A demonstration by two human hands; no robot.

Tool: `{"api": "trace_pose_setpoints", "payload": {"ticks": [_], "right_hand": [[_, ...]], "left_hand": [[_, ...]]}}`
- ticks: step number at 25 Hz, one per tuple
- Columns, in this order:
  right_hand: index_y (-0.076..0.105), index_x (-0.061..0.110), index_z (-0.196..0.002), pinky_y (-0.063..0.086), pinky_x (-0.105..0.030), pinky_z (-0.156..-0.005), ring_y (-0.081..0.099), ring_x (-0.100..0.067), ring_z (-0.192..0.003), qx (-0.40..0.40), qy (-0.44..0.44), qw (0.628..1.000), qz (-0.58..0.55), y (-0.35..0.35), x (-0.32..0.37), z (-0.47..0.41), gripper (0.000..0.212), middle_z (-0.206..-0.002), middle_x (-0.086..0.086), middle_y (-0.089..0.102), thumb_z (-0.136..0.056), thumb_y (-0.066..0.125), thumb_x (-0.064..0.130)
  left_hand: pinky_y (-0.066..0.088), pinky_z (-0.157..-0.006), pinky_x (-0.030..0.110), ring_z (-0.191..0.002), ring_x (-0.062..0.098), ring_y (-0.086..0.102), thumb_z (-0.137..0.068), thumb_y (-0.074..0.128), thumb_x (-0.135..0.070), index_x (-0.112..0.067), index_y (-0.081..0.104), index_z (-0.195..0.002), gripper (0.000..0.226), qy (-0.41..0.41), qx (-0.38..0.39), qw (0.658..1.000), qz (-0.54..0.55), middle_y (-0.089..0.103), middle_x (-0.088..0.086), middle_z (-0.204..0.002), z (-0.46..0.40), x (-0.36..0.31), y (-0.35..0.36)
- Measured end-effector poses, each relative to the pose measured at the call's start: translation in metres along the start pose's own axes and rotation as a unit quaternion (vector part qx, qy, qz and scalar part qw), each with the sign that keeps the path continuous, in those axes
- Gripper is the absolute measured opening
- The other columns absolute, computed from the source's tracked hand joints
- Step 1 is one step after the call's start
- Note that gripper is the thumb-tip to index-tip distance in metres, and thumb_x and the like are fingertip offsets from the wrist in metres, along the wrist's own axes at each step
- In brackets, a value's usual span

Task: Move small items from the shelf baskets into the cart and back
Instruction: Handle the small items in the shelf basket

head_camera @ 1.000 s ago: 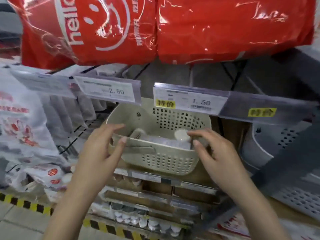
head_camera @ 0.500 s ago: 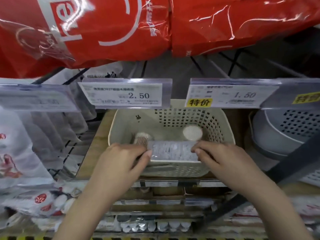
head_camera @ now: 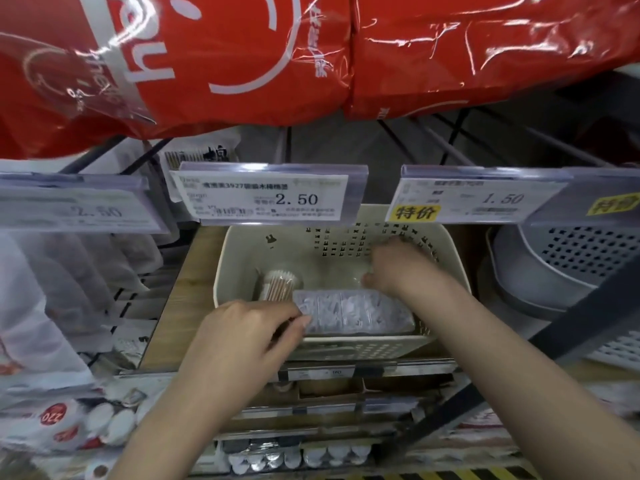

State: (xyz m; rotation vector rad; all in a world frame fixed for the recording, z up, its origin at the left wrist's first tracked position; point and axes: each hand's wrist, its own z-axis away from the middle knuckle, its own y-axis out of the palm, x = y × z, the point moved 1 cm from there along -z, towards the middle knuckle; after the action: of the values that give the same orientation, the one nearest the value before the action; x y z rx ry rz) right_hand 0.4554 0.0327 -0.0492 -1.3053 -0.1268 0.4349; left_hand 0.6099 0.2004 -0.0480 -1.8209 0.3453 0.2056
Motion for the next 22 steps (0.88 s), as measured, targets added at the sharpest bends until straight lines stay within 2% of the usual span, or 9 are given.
{"api": "trace_pose_setpoints", "payload": {"ticks": [3,7,10,14,17,20,22], "right_hand": [[0.040,0.009,-0.139,0.042,-0.037,-0.102,0.043,-0.030,-0.124,0.016,0.005,0.998,0.061,0.009,0.000,-0.007,0.044,-0.140,-0.015,0.039,-0.099,0.044,0.027],[0.033,0.007,-0.140,0.044,-0.040,-0.099,0.042,-0.038,-0.123,0.005,0.032,0.998,-0.053,0.015,-0.001,-0.005,0.053,-0.141,-0.024,0.025,-0.094,0.053,0.025],[0.035,0.010,-0.139,0.038,-0.039,-0.101,0.039,-0.037,-0.126,-0.010,0.027,0.995,-0.097,0.018,-0.004,-0.002,0.053,-0.143,-0.023,0.025,-0.093,0.055,0.026],[0.038,0.012,-0.136,0.039,-0.036,-0.098,0.041,-0.034,-0.124,-0.030,0.010,0.992,-0.121,0.022,-0.007,-0.002,0.055,-0.139,-0.019,0.039,-0.089,0.060,0.032],[0.039,0.013,-0.135,0.040,-0.033,-0.095,0.043,-0.031,-0.123,-0.048,0.002,0.990,-0.130,0.020,-0.010,0.002,0.060,-0.138,-0.016,0.041,-0.086,0.063,0.039],[0.049,0.012,-0.120,0.040,-0.030,-0.081,0.050,-0.029,-0.110,-0.045,0.011,0.991,-0.129,0.018,-0.011,0.005,0.052,-0.126,-0.013,0.049,-0.082,0.068,0.043],[0.051,0.013,-0.095,0.037,-0.026,-0.065,0.049,-0.024,-0.087,-0.044,0.022,0.988,-0.148,0.015,-0.013,0.006,0.039,-0.101,-0.007,0.054,-0.079,0.071,0.043]], "left_hand": [[0.027,-0.045,0.012,-0.046,-0.006,0.046,-0.091,0.045,-0.048,-0.037,0.064,-0.077,0.026,-0.030,0.032,0.999,0.032,0.045,-0.023,-0.048,-0.003,0.005,-0.002],[0.042,-0.057,0.017,-0.059,-0.004,0.056,-0.090,0.049,-0.042,-0.039,0.064,-0.092,0.015,-0.070,0.075,0.992,0.070,0.059,-0.020,-0.064,-0.026,0.009,-0.014],[0.048,-0.076,0.025,-0.082,0.004,0.059,-0.093,0.052,-0.036,-0.026,0.064,-0.104,0.020,-0.083,0.094,0.991,0.050,0.065,-0.011,-0.092,-0.065,0.023,-0.008],[0.044,-0.089,0.030,-0.103,0.020,0.056,-0.095,0.049,-0.033,-0.011,0.058,-0.116,0.031,-0.106,0.233,0.965,-0.059,0.059,0.004,-0.113,-0.112,0.037,0.021],[0.042,-0.089,0.029,-0.110,0.023,0.055,-0.097,0.046,-0.034,-0.013,0.054,-0.126,0.036,-0.105,0.332,0.929,-0.125,0.058,0.007,-0.122,-0.123,0.037,0.034],[0.042,-0.080,0.027,-0.106,0.022,0.058,-0.096,0.047,-0.036,-0.012,0.055,-0.124,0.037,-0.118,0.387,0.901,-0.154,0.059,0.006,-0.120,-0.122,0.035,0.042],[0.044,-0.081,0.028,-0.105,0.022,0.059,-0.096,0.047,-0.036,-0.010,0.056,-0.120,0.037,-0.112,0.408,0.889,-0.173,0.061,0.007,-0.119,-0.121,0.036,0.047]]}}
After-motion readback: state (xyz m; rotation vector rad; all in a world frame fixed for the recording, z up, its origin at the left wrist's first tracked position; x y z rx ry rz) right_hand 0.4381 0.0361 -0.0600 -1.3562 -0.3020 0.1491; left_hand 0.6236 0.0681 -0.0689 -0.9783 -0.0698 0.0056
